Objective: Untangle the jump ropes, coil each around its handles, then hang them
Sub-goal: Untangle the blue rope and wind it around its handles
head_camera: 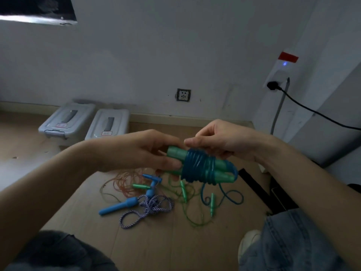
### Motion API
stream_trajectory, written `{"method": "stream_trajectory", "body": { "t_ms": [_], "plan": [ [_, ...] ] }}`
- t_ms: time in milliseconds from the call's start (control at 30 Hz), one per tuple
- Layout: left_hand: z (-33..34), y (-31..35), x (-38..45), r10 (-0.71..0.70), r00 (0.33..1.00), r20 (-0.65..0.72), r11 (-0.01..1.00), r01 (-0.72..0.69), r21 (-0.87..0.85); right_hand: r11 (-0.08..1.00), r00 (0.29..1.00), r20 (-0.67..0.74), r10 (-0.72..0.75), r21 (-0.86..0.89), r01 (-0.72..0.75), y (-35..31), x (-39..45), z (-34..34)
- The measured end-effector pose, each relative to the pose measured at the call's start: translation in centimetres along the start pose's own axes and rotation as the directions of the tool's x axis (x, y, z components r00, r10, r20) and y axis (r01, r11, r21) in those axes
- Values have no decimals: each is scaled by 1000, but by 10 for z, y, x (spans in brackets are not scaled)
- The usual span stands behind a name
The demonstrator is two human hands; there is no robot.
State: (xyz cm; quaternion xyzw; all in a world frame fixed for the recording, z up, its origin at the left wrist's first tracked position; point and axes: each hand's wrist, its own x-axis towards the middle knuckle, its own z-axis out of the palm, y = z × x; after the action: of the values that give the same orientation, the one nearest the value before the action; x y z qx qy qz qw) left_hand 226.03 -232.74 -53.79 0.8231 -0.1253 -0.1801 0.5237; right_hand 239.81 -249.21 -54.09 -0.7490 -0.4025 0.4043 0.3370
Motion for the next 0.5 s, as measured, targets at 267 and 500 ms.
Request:
{"method": "stream_trajectory", "body": {
  "t_ms": [267,500],
  "plan": [
    [-2,-2,6,-92,878,-469,896,-133,-424,903,999,-14,34,430,-25,14,7,14],
    [-11,-16,8,-246,620,-745,894,-151,-421,750,997,58,-50,662,-1,7,3,21]
  ]
}}
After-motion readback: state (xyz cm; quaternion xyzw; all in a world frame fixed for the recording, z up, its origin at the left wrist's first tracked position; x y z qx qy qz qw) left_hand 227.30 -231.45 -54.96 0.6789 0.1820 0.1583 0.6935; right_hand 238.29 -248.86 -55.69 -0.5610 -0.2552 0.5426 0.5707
